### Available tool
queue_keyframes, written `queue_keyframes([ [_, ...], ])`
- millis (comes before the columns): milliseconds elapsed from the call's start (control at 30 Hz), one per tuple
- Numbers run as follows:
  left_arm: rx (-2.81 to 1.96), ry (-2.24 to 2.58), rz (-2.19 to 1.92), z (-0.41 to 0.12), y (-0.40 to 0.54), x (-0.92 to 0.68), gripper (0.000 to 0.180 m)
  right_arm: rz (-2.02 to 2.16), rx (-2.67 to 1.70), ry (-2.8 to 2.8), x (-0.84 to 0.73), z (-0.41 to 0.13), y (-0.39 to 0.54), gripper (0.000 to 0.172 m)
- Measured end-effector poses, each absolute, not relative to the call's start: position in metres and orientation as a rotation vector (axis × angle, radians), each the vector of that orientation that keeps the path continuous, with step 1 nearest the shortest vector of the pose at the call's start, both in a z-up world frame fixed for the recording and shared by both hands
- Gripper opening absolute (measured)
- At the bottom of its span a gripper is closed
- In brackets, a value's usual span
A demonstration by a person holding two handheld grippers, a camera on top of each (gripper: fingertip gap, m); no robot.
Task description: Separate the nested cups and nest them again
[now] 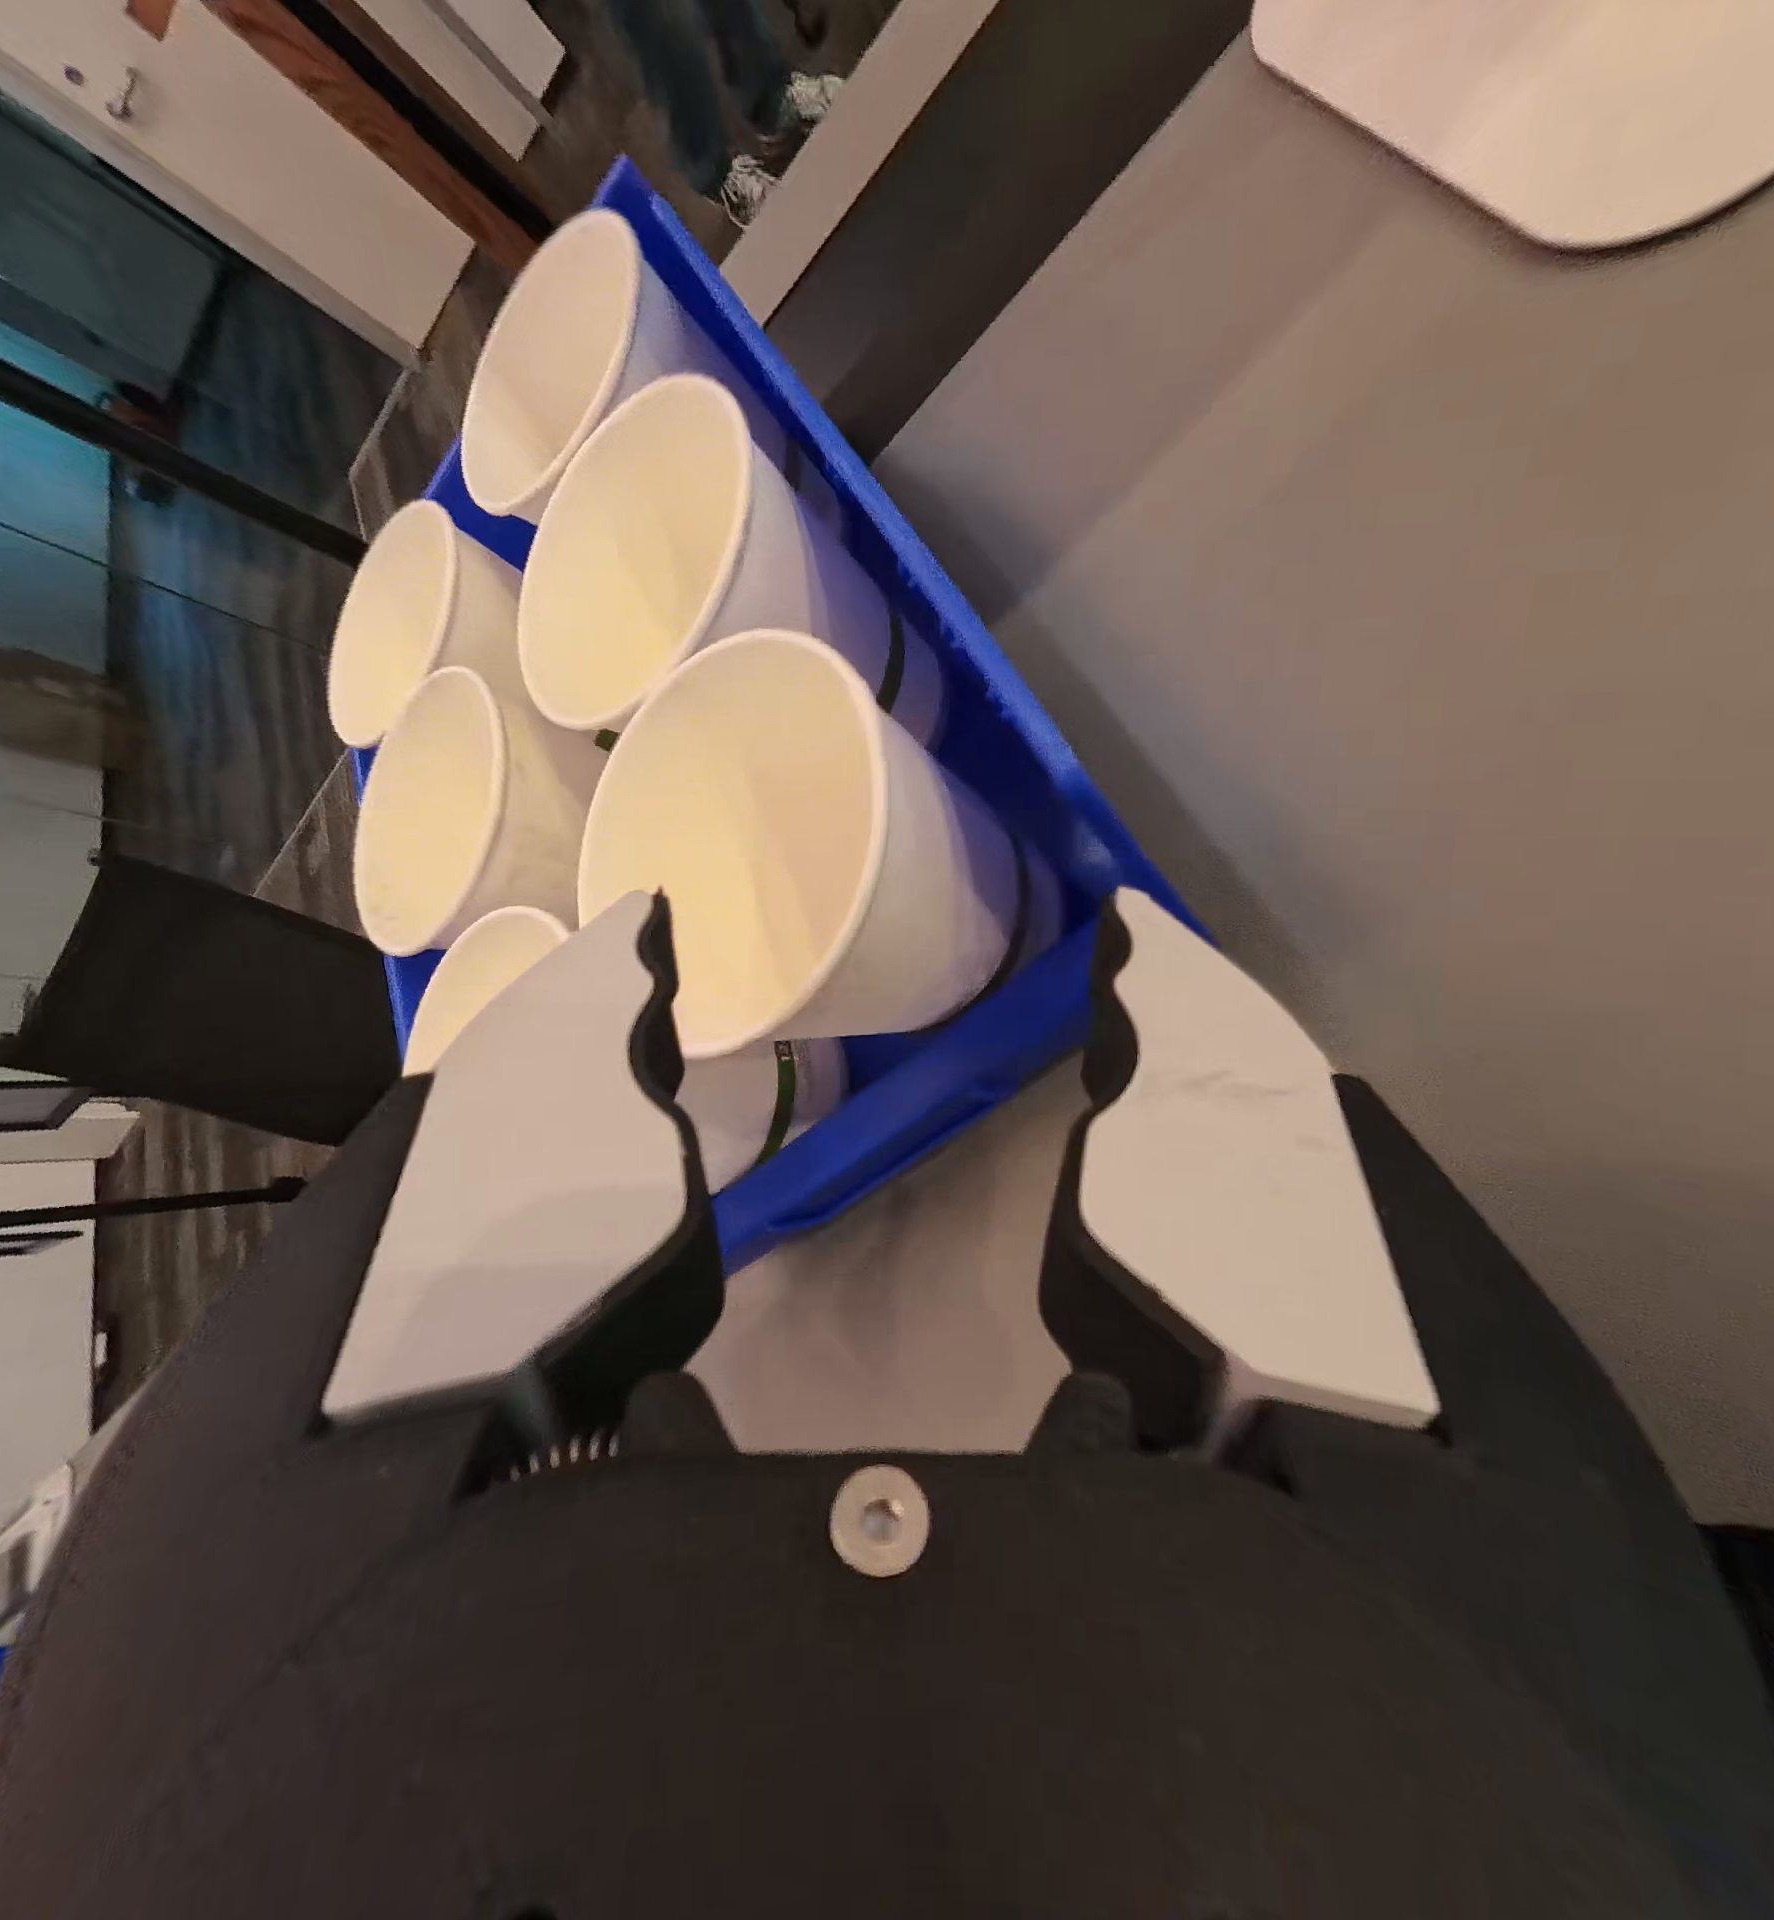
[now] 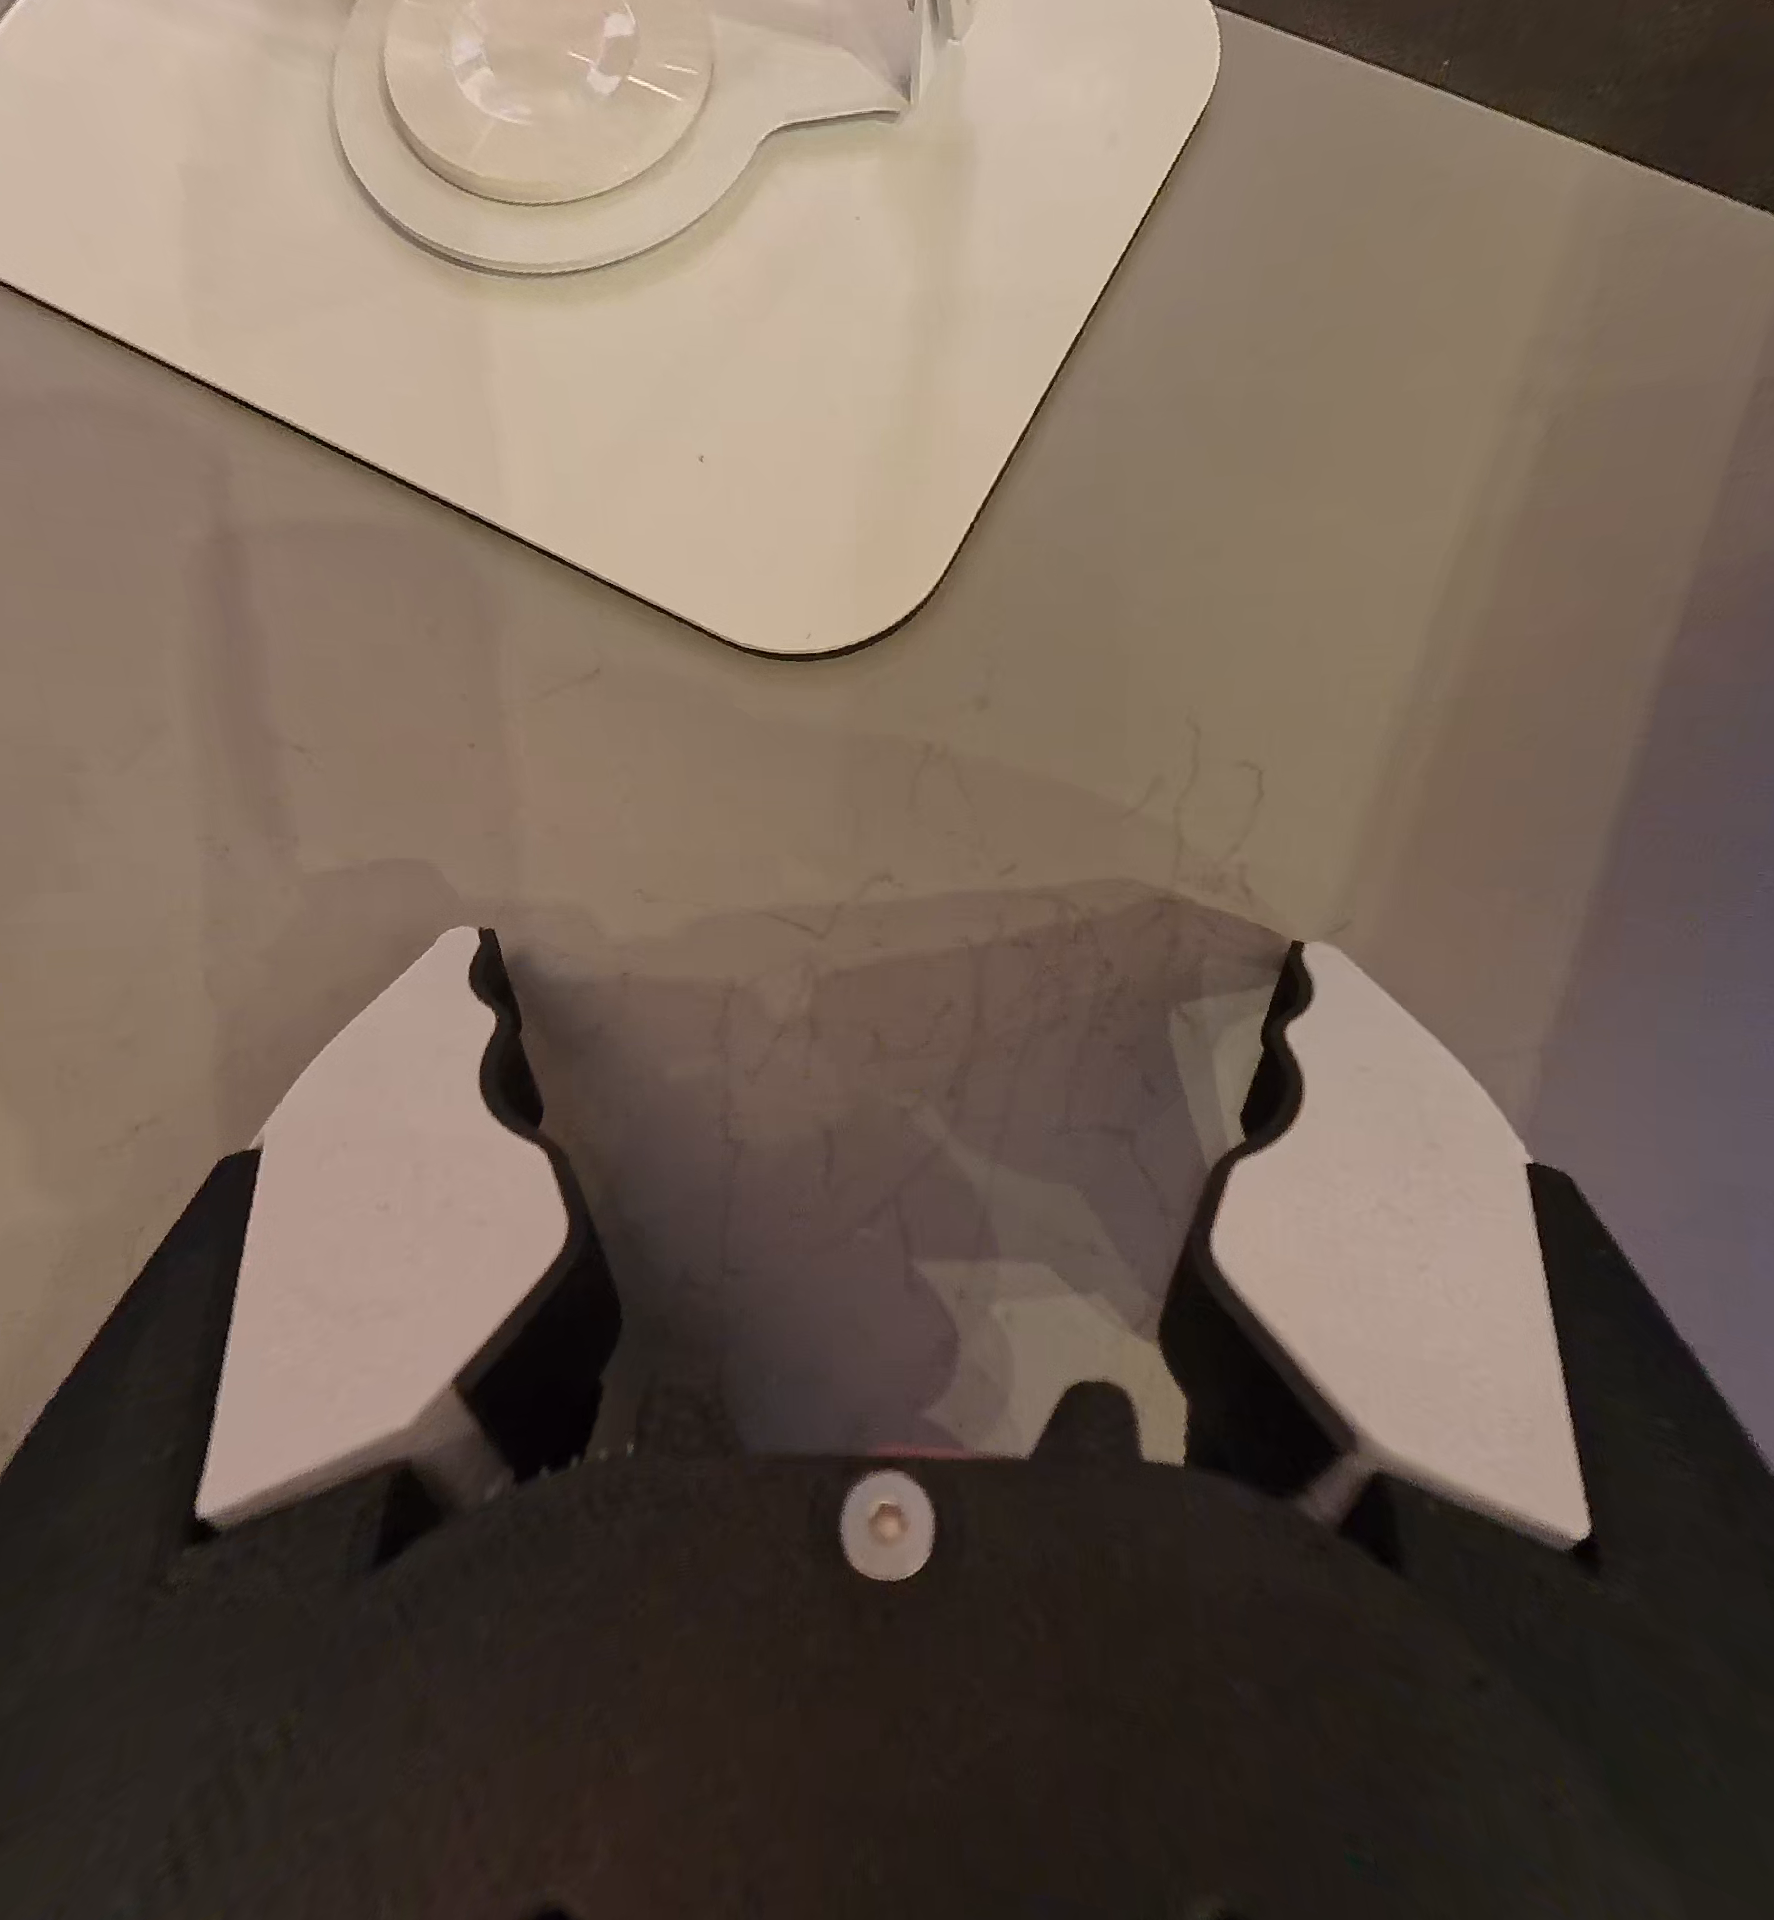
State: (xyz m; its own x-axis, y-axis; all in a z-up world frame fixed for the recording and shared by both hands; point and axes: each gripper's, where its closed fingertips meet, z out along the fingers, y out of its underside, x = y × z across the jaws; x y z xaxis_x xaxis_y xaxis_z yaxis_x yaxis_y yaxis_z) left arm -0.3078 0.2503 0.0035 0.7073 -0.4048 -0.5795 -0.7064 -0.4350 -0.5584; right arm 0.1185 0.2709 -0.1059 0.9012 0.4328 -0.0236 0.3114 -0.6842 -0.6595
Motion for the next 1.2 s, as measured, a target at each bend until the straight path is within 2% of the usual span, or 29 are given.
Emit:
queue_keyframes([
  [400,-2.113,0.992,0.461,-0.017,0.267,-0.314,0.031,0.228,-2.374,-0.523,0.119,-0.106,0.272,0.132],
  [567,-2.097,1.016,0.461,-0.014,0.27,-0.314,0.016,0.217,-2.377,-0.528,0.118,-0.106,0.272,0.132],
  [667,-2.098,1.027,0.463,-0.014,0.269,-0.315,0.014,0.222,-2.375,-0.523,0.118,-0.106,0.272,0.132],
  [733,-2.105,1.059,0.469,-0.017,0.266,-0.314,0.005,0.226,-2.374,-0.521,0.118,-0.105,0.272,0.132],
  [1200,-2.088,1.12,0.462,0.005,0.244,-0.311,0.002,0.242,-2.367,-0.529,0.116,-0.105,0.271,0.133],
])
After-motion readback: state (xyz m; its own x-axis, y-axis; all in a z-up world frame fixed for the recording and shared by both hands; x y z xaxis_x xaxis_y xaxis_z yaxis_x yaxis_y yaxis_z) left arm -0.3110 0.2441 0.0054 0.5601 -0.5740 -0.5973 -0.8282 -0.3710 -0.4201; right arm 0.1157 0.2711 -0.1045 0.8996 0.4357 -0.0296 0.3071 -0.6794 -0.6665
